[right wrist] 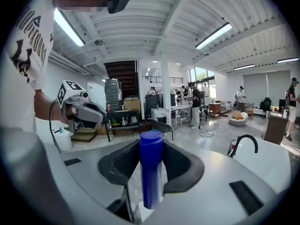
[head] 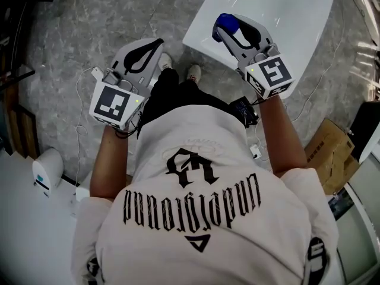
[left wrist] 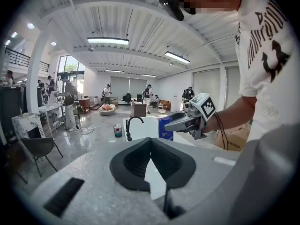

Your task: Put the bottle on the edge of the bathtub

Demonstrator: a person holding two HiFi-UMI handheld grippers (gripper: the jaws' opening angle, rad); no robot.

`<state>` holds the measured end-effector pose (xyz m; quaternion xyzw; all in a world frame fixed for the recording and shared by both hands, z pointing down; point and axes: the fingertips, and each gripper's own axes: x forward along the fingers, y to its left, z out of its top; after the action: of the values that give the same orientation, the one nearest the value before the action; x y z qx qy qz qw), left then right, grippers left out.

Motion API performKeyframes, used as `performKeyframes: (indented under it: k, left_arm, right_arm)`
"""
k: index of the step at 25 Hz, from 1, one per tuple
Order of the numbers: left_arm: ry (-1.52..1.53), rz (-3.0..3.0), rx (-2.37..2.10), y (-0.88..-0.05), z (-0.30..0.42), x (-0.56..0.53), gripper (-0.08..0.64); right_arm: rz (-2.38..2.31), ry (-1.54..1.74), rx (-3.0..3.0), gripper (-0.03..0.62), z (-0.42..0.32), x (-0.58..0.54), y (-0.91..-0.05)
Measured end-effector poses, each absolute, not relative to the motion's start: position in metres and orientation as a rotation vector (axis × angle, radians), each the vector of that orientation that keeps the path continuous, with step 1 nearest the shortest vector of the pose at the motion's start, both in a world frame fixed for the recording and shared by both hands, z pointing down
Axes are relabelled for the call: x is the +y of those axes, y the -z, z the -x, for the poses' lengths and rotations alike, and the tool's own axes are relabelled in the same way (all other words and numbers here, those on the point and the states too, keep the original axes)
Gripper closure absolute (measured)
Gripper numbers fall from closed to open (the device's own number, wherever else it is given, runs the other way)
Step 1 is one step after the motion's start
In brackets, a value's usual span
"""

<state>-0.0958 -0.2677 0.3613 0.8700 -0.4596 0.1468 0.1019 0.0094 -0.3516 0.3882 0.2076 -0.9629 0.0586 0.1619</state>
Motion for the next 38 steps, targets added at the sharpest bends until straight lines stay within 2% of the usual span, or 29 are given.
performKeyframes:
  k: [24, 38]
  left_arm:
    - [-0.531, -2.594, -1.019, -0.465, 0.096, -0.392, 0.545]
    - [-0.561, -2.503, -0.911, -0.534, 0.107, -0.428, 0.545]
  right_arm:
    - [-0.729, -0.28, -2.521, 0.439, 0.003, -0.452, -0.525]
    - [-0.692, -0.343, -2.4, 0.442, 0.015, -0.475, -0.607]
